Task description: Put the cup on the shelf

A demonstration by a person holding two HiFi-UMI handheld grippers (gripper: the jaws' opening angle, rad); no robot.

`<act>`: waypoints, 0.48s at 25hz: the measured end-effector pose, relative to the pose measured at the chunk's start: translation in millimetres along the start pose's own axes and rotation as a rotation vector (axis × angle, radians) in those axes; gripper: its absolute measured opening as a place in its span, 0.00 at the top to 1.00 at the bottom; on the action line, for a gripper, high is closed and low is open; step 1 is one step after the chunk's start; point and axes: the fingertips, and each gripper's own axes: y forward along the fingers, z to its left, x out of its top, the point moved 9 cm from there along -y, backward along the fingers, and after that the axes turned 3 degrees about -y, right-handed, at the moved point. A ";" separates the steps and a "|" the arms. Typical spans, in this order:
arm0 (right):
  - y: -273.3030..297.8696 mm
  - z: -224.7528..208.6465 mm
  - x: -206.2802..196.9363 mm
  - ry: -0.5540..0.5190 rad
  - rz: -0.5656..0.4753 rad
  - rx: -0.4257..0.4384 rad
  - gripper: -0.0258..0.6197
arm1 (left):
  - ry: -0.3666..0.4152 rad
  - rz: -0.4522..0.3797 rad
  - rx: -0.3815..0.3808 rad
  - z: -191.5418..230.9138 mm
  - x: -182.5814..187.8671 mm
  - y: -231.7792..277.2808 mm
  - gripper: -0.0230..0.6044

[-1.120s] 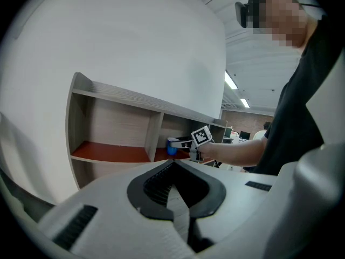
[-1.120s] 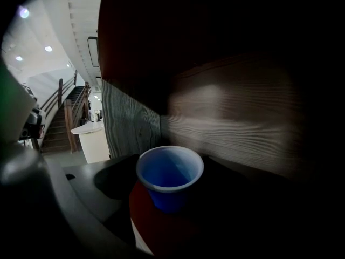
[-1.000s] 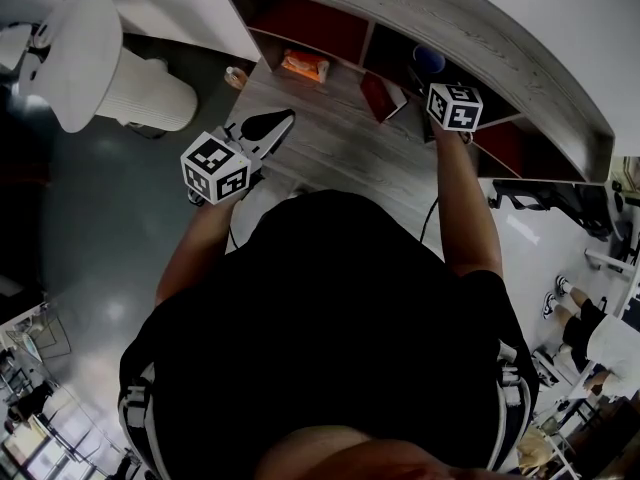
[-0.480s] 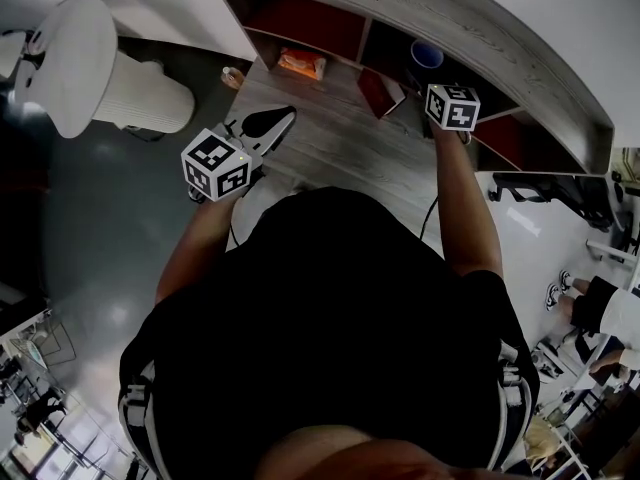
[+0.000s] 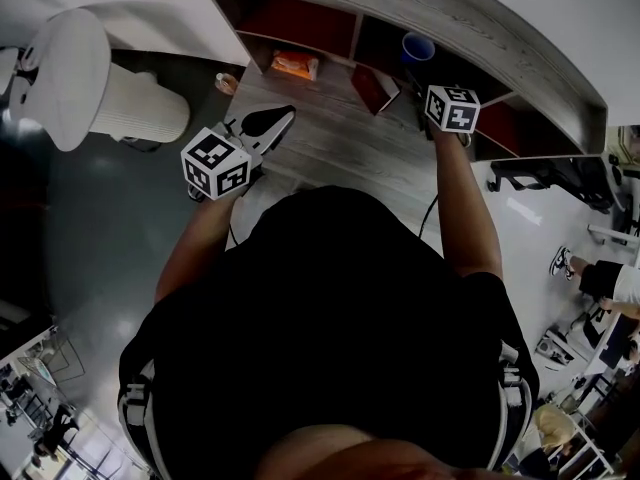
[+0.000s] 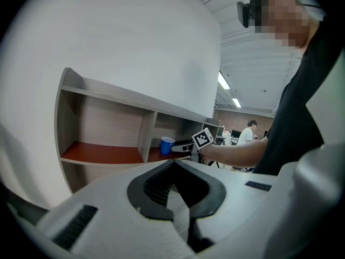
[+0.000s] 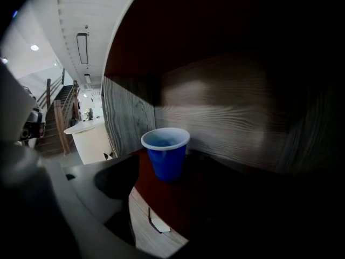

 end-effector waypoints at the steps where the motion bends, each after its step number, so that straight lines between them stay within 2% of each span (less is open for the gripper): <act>1: -2.9 -0.2 -0.2 0.004 -0.001 -0.003 0.39 | 0.001 0.002 -0.005 -0.4 0.1 0.2 0.94; 10: -37.5 1.8 -6.8 0.029 0.000 -0.042 0.40 | 0.026 0.018 -0.067 -3.9 3.1 1.8 0.94; 11: -42.3 1.9 -7.8 0.039 -0.006 -0.040 0.44 | 0.028 0.019 -0.075 -4.8 3.2 2.6 0.94; 12: -47.3 2.4 -8.5 0.051 -0.016 -0.034 0.52 | 0.031 0.020 -0.083 -5.7 3.5 3.5 0.94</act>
